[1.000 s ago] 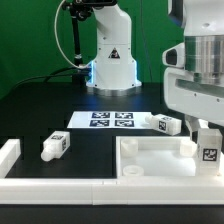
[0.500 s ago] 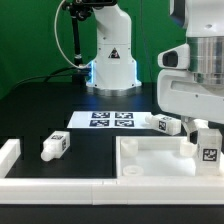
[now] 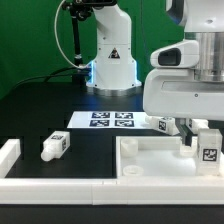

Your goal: Assemble one leg

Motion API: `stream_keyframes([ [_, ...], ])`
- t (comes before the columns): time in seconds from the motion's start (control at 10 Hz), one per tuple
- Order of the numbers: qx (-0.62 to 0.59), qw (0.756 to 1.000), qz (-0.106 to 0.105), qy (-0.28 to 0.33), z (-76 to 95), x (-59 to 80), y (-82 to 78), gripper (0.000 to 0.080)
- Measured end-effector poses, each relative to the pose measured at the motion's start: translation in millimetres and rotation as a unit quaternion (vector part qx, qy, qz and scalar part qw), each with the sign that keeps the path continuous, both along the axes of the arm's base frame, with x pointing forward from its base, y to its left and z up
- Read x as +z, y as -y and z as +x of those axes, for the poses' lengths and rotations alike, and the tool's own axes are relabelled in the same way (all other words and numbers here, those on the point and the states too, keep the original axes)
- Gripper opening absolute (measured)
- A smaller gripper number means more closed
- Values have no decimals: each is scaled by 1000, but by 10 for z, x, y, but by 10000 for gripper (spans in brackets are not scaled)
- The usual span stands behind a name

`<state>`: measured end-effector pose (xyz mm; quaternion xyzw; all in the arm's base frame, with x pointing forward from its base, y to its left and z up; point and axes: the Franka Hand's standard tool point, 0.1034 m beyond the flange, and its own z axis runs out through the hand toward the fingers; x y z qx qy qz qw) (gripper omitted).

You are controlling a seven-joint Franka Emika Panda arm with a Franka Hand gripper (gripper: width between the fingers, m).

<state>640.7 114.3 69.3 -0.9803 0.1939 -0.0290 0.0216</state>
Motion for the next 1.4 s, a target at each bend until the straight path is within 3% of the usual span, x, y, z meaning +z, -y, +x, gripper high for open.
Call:
stream_keyframes([
  [0.1,-16,1000,1,-1,0,-1,-1,282],
  [0.4,-112,994,8,-3,0,0,1,284],
  [0.5,-200,980,13,-6,8,0,4,284],
  [0.7,-370,928,15,-41,42,3,-1,284],
  [1.0,-580,812,35,-53,57,5,-3,284],
  [1.1,-613,787,37,-54,58,6,-3,284],
  [1.4,-651,756,37,-53,59,8,3,284],
])
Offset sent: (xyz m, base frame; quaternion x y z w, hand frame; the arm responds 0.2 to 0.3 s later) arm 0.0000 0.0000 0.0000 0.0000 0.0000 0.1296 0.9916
